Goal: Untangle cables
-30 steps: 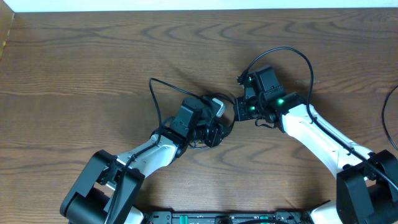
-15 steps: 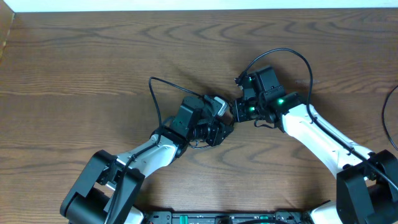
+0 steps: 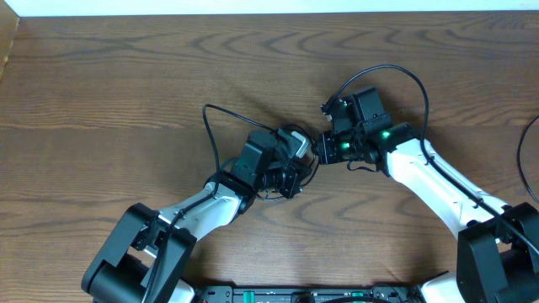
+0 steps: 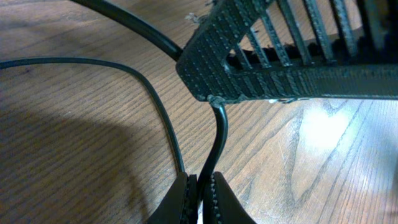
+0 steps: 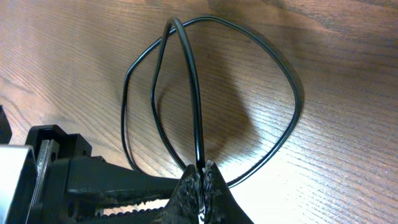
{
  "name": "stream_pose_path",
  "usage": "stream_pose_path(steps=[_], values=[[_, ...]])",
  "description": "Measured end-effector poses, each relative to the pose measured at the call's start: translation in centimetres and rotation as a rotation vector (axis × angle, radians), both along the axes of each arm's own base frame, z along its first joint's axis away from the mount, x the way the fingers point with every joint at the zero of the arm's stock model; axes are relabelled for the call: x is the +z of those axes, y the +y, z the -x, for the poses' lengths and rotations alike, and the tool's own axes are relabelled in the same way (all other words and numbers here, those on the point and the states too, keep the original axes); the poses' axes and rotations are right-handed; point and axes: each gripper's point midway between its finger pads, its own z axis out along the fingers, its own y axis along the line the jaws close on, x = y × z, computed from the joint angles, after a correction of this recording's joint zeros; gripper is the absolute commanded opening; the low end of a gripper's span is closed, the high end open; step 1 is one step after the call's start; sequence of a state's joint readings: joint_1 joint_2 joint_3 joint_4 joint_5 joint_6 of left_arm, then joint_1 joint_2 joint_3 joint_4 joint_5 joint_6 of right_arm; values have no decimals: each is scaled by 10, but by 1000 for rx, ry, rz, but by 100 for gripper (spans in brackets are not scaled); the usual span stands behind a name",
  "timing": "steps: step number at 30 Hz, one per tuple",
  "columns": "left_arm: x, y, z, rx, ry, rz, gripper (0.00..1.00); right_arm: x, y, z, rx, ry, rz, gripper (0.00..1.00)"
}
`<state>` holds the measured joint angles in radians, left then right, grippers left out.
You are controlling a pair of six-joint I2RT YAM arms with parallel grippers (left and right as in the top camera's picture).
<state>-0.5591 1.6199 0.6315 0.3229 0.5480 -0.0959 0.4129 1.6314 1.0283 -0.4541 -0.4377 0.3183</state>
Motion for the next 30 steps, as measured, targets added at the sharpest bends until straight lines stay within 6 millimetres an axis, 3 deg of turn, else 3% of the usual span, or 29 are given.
stream_pose_path(steps=[8, 10, 11, 12, 13, 14, 19, 25, 30], values=[[2, -1, -1, 0, -10, 7, 8, 0, -1, -1, 6, -8, 5, 1], [3, -2, -1, -6, -14, 16, 8, 0, -2, -1, 4, -10, 6, 9], [5, -3, -2, -7, -18, 21, 8, 0, -2, -1, 5, -10, 7, 21], [7, -4, -3, -8, -25, 30, 7, -1, -3, -1, 6, -7, 10, 49], [9, -5, -4, -7, -30, 38, 8, -1, -3, 0, 6, -5, 11, 92], [10, -6, -4, -7, -31, 43, 8, -1, -3, 0, 5, -4, 12, 99], [20, -4, -5, 8, -32, 64, 8, -6, -13, -2, -23, 4, 46, 99], [50, -4, -2, 5, -81, 96, 8, -11, -31, -5, -82, 30, 83, 99], [69, 8, 8, 32, -91, 73, 8, -13, -61, -20, -186, 41, 100, 99]])
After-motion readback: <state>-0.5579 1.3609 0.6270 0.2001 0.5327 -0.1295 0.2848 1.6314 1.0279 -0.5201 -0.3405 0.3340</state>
